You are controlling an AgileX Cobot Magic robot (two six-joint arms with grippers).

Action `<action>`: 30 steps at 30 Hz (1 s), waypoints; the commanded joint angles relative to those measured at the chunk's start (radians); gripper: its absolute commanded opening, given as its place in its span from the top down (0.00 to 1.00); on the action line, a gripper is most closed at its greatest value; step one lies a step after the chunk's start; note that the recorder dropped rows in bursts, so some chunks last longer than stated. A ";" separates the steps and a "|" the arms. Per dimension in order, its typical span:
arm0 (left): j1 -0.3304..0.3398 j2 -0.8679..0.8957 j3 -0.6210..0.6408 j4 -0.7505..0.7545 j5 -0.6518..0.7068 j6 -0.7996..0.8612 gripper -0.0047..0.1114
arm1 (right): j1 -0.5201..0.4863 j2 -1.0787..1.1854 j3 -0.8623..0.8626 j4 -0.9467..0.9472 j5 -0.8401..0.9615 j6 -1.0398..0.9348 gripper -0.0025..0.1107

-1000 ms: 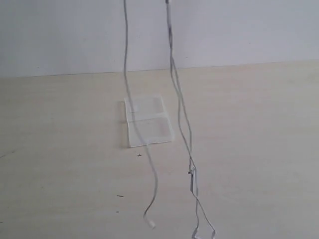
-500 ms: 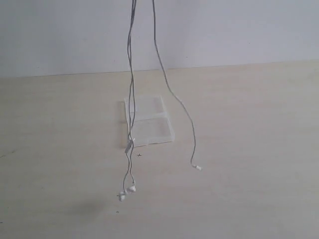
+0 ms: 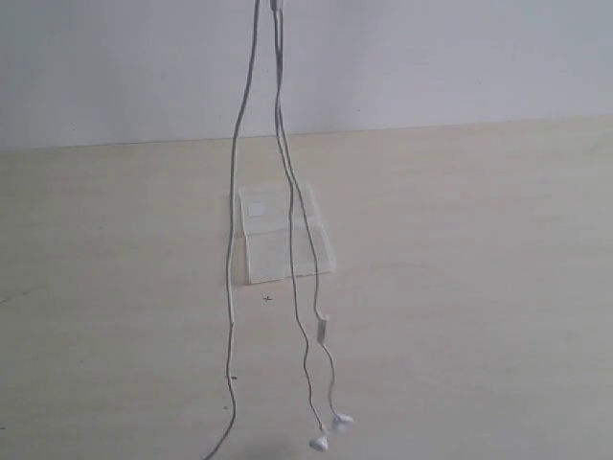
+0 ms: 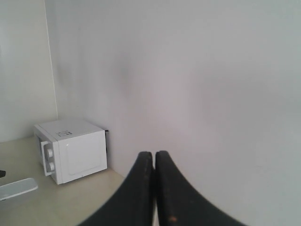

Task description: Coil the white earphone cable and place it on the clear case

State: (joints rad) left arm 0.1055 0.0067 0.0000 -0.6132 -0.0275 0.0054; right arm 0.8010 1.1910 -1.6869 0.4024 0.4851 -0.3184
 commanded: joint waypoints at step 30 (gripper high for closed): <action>0.003 0.433 -0.305 -1.052 0.737 1.253 0.96 | 0.002 -0.016 -0.007 0.416 0.006 -0.291 0.98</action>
State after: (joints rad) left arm 0.1055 0.3837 -0.2977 -1.5499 0.6691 1.1357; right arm 0.8010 1.1817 -1.6869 0.8071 0.4833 -0.5978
